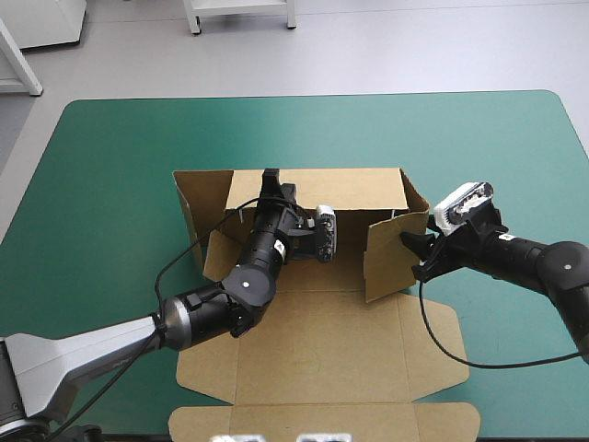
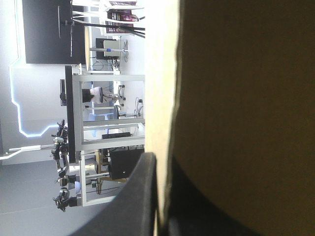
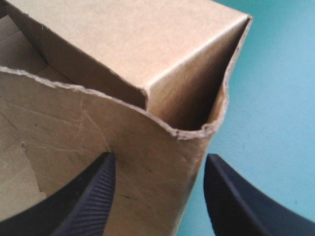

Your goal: Fold the box

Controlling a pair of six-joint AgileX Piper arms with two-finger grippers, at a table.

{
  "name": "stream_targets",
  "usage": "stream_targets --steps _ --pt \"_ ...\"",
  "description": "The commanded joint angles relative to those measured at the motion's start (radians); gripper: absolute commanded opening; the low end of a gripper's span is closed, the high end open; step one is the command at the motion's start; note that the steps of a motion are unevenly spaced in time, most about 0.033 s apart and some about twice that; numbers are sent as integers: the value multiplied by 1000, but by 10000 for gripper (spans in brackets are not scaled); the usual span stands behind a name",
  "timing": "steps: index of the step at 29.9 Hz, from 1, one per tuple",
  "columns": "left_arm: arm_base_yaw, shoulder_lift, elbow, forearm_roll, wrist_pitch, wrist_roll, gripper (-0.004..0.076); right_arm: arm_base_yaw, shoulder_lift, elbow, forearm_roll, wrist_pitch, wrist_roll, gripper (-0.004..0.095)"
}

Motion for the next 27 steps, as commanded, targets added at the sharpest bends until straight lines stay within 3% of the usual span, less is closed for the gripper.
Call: stream_targets --steps 1,10,17,23,27 --pt "4 -32 -22 21 44 -20 -8 -6 9 -24 102 -18 -53 620" --pt "4 -32 -26 21 68 -24 -8 66 23 -24 133 -11 -65 612" --pt "4 -32 -46 25 70 -24 -8 186 23 -24 108 -203 -38 598" --pt "2 -32 -46 17 60 -24 -8 214 25 -24 112 -296 -38 598" --pt "2 -32 -46 17 53 -24 -8 214 46 -24 112 -298 -38 598"
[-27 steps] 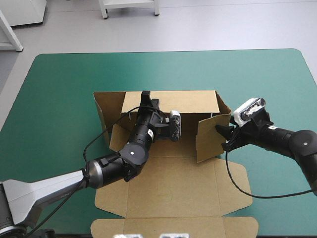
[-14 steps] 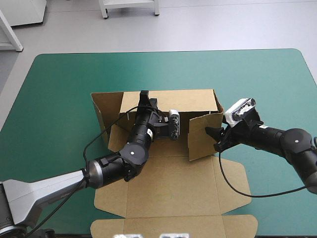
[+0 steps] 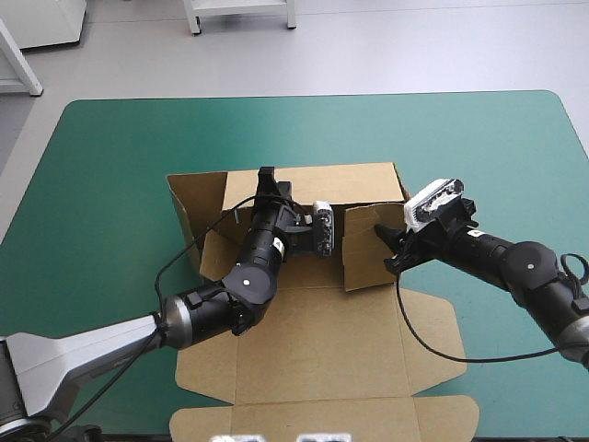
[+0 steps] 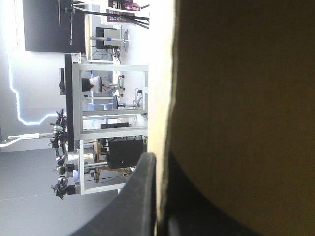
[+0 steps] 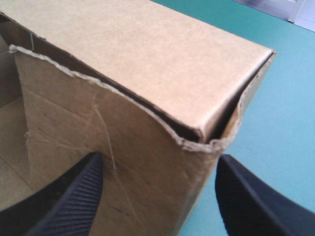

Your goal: Fold the box

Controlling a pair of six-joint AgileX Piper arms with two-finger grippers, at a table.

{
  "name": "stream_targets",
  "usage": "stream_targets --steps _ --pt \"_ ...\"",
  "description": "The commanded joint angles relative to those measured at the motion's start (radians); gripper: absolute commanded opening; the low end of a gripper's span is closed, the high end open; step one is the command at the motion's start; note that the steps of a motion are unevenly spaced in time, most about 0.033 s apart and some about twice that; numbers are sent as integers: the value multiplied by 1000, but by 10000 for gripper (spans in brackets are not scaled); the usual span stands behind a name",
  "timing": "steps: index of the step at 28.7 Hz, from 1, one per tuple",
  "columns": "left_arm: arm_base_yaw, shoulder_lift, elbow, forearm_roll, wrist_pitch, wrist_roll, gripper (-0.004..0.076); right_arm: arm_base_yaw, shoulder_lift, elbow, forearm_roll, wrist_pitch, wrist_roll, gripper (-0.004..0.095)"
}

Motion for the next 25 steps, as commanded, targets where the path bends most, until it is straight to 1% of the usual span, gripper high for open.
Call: stream_targets --steps 1,7,12,19,24,25 --pt "2 -35 -35 35 19 -21 -8 0 8 -30 36 -29 0 598" --pt "2 -35 -35 35 19 -21 -8 2 63 -76 73 -23 -10 598" --pt "2 -35 -35 40 19 -21 -8 23 106 -147 68 -21 -8 578" --pt "2 -35 -35 64 25 -21 -8 42 160 -166 68 8 -8 421" --pt "2 -35 -35 80 29 -21 -8 42 163 -166 68 14 -10 341" --pt "2 -35 -35 80 29 -21 -8 42 163 -166 70 21 -12 289"
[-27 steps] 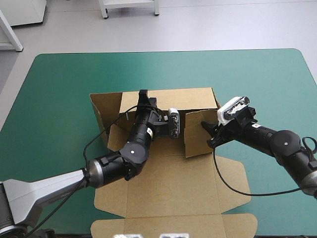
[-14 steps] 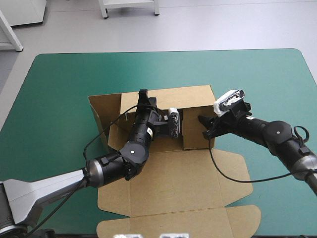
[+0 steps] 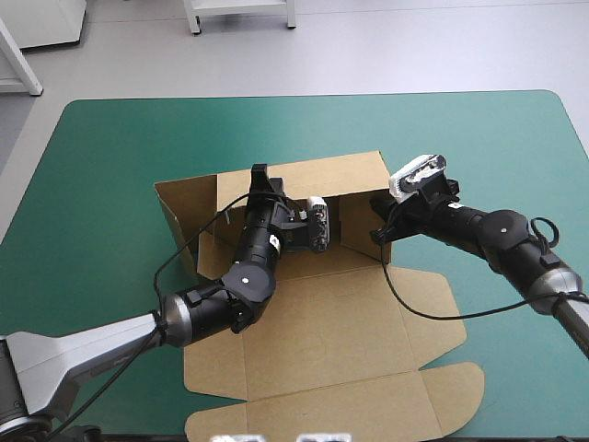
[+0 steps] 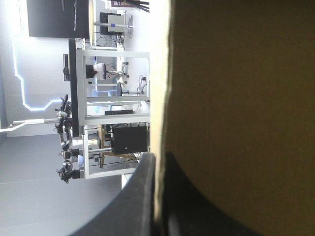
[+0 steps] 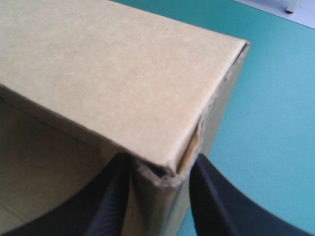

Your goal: Fold the box

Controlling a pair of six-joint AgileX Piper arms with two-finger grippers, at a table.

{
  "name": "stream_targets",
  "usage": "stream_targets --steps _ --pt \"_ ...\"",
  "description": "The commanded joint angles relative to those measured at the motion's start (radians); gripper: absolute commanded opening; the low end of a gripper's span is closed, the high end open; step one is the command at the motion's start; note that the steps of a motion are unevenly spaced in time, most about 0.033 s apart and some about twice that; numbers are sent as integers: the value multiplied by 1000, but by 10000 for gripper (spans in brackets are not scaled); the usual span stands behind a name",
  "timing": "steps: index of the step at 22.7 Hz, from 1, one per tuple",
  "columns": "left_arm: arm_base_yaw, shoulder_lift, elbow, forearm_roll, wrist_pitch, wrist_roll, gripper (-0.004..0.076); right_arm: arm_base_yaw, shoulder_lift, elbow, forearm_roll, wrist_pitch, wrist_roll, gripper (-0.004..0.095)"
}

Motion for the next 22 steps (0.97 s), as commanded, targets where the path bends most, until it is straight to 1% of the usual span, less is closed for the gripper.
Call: stream_targets --steps 1,4,8,9,11,13,14,15,16,17,18,19,20,22 --pt "-6 -38 -34 77 -9 -15 -8 10 -21 -32 30 55 -12 265" --pt "-6 -38 -34 77 -9 -15 -8 10 -21 -32 30 67 -13 172" --pt "-6 -38 -34 77 -9 -15 -8 10 -21 -32 30 104 -20 2" --pt "-8 -38 -34 77 -9 -15 -8 10 -21 -32 30 108 -20 -17" --pt "-17 -40 -37 61 -12 -27 -8 10 -21 -32 33 107 -20 -17" --pt "-19 -53 -54 -11 -44 -25 18 10 -21 -32 41 86 -14 -17" --pt "-26 -62 -73 -76 -34 1 81 10 -21 -32 45 81 -8 -17" --pt "-30 -67 -82 -106 -30 19 126 10 -21 -32 45 77 -8 -17" --pt "-40 -76 -101 -175 -20 54 235 10 -21 -32 45 72 -3 -17" --pt "-44 -82 -106 -207 -20 68 281 10 -21 -32 45 66 5 -17" --pt "-56 -87 -122 -266 -20 99 365 10 -21 -32 45 54 23 -17" --pt "-64 -86 -130 -305 -20 121 407 10 -21 -32 45 45 32 -17" --pt "-85 -89 -144 -363 -20 144 432 10 -21 -32 45 39 41 -17" --pt "-120 -97 -173 -460 -22 165 431 10 -21 -32 45 30 44 -17"
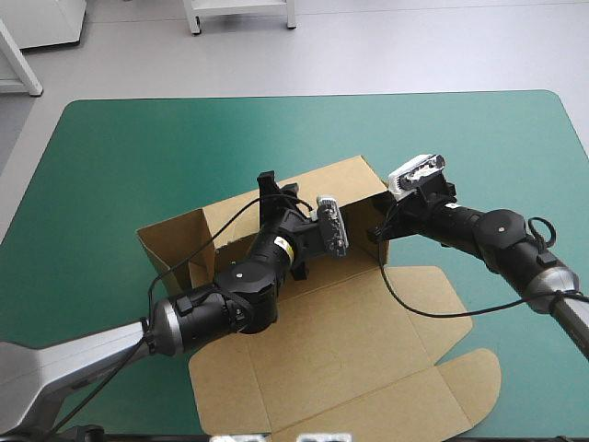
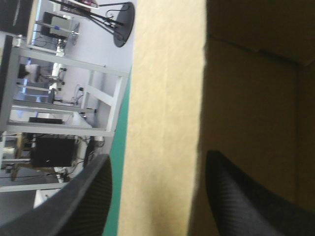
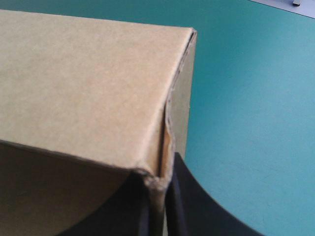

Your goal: Fold the box

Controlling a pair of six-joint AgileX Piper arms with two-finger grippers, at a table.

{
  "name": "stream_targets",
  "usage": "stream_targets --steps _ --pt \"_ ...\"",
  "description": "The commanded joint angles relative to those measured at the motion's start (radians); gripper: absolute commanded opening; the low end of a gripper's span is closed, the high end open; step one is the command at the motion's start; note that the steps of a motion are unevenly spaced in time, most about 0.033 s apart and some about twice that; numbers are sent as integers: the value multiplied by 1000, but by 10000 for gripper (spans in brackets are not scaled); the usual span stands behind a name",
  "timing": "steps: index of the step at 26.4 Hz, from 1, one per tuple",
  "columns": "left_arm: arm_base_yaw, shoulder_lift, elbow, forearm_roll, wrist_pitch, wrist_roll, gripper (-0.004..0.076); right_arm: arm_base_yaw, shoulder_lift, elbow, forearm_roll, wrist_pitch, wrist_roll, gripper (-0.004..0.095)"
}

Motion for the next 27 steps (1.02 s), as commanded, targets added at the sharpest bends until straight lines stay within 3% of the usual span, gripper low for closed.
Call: stream_targets --steps 1,9,18,22,23,27 --pt "-49 -56 -74 -104 -1 39 431 5 -29 -31 15 17 12 -17" --pt "3 -116 -266 -234 11 57 431 5 -29 -31 13 4 20 -18" --pt "513 -116 -420 -433 -26 81 430 5 -29 -31 -11 4 65 -17" --pt "812 -114 -421 -643 -1 86 425 5 -29 -31 -11 0 92 -17" --pt "950 -114 -411 -804 27 130 405 5 -29 -32 -11 -2 95 -17" --pt "1150 -114 -368 -1046 35 240 369 -10 -32 -35 -11 -10 132 -17"
